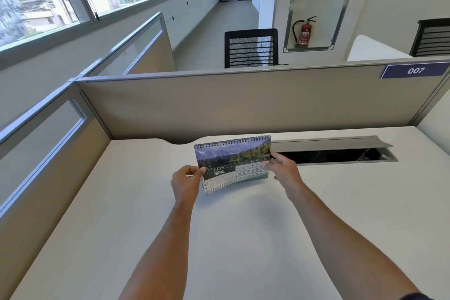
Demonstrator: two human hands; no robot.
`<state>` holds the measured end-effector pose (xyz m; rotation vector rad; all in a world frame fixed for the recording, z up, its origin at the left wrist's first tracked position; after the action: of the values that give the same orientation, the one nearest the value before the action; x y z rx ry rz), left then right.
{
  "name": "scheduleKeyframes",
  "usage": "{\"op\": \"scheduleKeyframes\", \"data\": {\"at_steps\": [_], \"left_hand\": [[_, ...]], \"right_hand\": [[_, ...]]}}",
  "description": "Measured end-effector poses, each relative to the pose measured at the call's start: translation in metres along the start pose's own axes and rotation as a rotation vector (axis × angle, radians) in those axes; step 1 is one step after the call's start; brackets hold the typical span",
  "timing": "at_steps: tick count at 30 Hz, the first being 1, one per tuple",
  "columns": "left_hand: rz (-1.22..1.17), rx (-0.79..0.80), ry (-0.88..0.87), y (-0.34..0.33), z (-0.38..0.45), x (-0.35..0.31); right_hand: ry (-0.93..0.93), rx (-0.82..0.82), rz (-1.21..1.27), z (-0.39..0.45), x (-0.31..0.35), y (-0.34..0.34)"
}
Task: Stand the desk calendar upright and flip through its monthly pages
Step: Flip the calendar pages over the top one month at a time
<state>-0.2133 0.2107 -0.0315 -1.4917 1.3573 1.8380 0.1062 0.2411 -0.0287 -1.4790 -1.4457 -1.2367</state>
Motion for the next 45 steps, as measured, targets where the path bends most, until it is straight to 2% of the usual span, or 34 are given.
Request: {"op": "scheduleKeyframes", "data": {"at_steps": [5,13,15,20,25,28,30,31,34,36,38,40,43,45], "left_hand": [[0.043,0.014,-0.009,-0.003,0.0,0.0],[0.009,0.017,-0.01,-0.003,-0.001,0.001],[-0.037,0.004,-0.002,-0.001,-0.002,0.0],[-0.239,-0.012,0.098,0.002,0.003,-0.004],[-0.364,0.081,0.083,-0.007,0.007,-0.007],[-0.37,0.066,0.12,-0.012,0.006,-0.003],[-0.357,0.054,0.133,-0.012,0.005,-0.002],[-0.346,0.055,0.132,-0.012,0.004,-0.001],[-0.246,0.074,0.082,-0.013,0.003,-0.001],[-0.182,0.06,0.052,-0.012,0.003,0.004],[-0.133,0.034,0.05,-0.01,0.004,0.009],[-0.101,0.018,0.06,-0.01,0.005,0.011],[-0.074,-0.019,0.083,-0.01,0.004,0.013],[-0.058,-0.032,0.084,-0.009,0.003,0.013]], "right_hand": [[0.04,-0.065,-0.095,-0.007,-0.005,0.006],[0.167,-0.285,-0.104,-0.02,-0.002,0.021],[0.158,-0.216,-0.024,-0.019,-0.001,0.018],[0.038,0.135,0.257,-0.018,0.017,0.009],[0.113,0.432,0.583,-0.019,0.072,-0.002],[0.198,0.506,0.648,-0.018,0.1,-0.008],[0.238,0.444,0.627,-0.014,0.108,-0.01],[0.259,0.363,0.592,-0.012,0.109,-0.008],[0.267,-0.042,0.46,-0.007,0.097,0.01],[0.156,-0.244,0.357,-0.007,0.074,0.019],[0.004,-0.239,0.228,-0.007,0.048,0.015],[-0.102,-0.129,0.12,-0.005,0.025,0.004],[-0.091,-0.025,0.003,-0.004,0.009,-0.006],[-0.052,-0.034,0.017,-0.003,0.008,-0.008]]}}
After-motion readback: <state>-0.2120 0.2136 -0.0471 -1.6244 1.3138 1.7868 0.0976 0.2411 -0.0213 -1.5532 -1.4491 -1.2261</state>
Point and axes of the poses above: each hand's wrist, its own z-axis towards the middle knuckle, its own y-axis out of the back of the hand, x = y × z, the point moved 7 cm from there along z, towards the middle knuckle, and after that the axes turned 1 degree about z, right-handed, at the moved point
